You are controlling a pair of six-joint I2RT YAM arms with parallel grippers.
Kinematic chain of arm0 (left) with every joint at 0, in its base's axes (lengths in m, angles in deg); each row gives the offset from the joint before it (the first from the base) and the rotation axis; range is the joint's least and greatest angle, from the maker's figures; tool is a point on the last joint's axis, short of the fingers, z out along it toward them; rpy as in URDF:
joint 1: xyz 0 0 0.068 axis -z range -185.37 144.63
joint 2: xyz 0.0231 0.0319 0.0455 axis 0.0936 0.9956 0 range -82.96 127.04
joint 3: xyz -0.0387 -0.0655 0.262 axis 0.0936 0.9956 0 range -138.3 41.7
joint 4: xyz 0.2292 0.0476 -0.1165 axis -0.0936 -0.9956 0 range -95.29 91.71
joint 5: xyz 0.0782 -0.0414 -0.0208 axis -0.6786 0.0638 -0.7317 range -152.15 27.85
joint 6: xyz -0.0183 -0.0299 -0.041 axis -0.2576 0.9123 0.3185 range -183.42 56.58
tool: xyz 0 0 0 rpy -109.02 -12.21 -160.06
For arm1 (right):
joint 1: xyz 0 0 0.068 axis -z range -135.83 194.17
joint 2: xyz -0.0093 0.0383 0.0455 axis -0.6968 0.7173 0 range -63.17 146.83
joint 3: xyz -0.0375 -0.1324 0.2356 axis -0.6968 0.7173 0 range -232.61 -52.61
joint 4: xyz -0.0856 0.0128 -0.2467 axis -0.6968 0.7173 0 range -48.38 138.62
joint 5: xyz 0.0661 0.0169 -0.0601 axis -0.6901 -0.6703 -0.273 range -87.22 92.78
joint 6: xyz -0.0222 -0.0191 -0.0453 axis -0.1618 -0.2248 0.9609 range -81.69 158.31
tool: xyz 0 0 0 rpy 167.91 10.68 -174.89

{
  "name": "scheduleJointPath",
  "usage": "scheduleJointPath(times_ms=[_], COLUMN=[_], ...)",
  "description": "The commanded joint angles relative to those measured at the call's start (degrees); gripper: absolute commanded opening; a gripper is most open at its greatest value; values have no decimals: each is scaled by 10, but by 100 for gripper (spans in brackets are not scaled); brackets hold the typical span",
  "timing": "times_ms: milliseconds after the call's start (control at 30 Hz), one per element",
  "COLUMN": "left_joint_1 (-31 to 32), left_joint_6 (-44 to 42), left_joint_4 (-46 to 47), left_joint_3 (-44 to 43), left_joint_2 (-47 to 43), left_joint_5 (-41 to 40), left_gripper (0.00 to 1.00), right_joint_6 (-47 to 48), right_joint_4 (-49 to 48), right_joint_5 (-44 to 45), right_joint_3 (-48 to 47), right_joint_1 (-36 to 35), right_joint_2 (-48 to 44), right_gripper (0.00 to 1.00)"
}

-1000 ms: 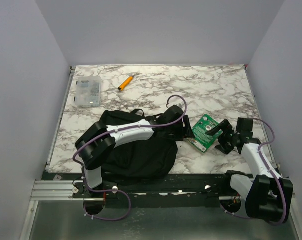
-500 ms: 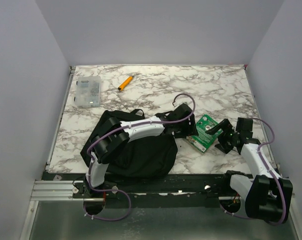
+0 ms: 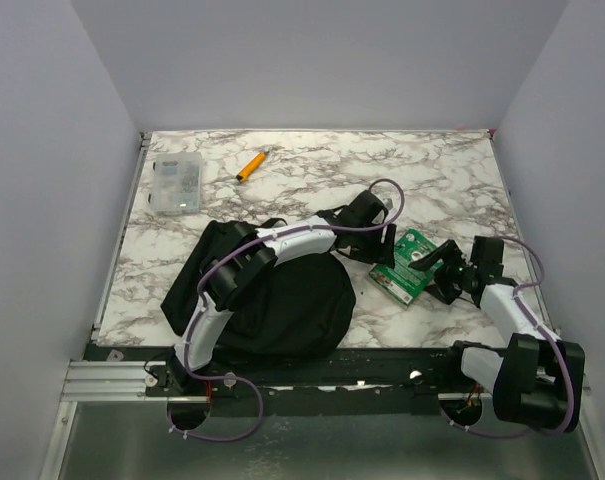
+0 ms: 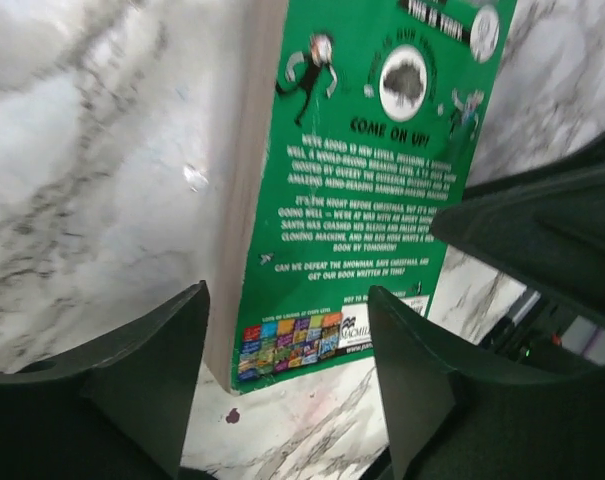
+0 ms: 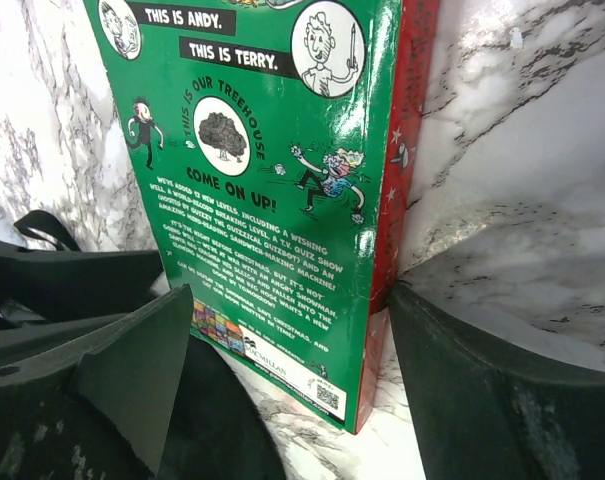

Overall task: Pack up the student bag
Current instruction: Pick up the book from the center of the board.

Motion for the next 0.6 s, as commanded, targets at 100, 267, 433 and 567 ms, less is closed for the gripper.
scheduleJointPath(times_ms=[100,267,433,567], left_joint_1=[14,15,14,11], left_joint_6=[4,28,47,60], left_joint_4=[33,69,76,79], left_joint_3=[21,24,14,16], left_joint_2=[-20,-39,-37,-37], left_joint_5=[154,209,230,230], left_gripper=[48,35,28,18], right_joint_6=[-7,-24,-32,-30], right_joint_4=[-26,-47,-48,-40], right_joint_5=[-37,-62,-72,-70], right_joint_3=[21,34,35,31], right_joint_1=[-2,-1,-3,-2], right_joint_2=[7,7,2,-5], right_gripper=[73,62,58,59])
